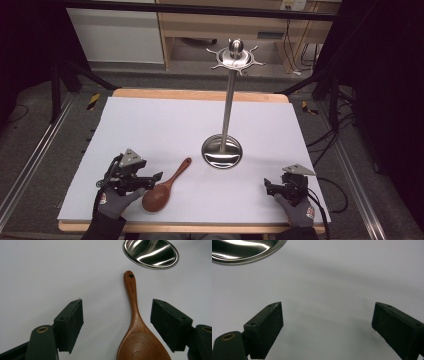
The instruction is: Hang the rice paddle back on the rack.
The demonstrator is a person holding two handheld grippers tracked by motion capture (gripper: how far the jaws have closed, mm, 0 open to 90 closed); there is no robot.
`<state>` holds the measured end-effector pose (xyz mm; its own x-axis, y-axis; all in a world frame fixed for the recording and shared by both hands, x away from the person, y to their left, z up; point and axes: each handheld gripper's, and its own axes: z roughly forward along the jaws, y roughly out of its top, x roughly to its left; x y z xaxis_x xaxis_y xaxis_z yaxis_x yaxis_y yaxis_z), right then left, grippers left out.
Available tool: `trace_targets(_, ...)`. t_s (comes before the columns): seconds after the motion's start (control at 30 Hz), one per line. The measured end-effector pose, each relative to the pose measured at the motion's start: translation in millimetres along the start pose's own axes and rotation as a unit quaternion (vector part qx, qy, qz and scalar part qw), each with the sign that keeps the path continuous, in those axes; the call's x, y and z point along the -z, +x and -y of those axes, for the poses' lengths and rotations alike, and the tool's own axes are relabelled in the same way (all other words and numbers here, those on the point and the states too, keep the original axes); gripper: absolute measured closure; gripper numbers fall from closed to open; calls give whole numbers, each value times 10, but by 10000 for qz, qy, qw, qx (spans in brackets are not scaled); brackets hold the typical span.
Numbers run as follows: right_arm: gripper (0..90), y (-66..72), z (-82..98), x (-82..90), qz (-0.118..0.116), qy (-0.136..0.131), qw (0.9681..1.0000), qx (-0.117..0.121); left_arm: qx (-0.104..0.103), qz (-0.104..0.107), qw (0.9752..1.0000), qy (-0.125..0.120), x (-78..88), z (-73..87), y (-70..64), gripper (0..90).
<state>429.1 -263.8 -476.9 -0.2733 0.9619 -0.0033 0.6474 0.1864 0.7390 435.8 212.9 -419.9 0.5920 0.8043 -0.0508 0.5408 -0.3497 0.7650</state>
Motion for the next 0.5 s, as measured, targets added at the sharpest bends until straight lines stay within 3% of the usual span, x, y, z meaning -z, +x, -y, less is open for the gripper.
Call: trace_targets(0.5, 104, 0, 2, -4, -8, 30, 10000, 41, -128, 97, 9998, 130, -9, -146, -53, 285)
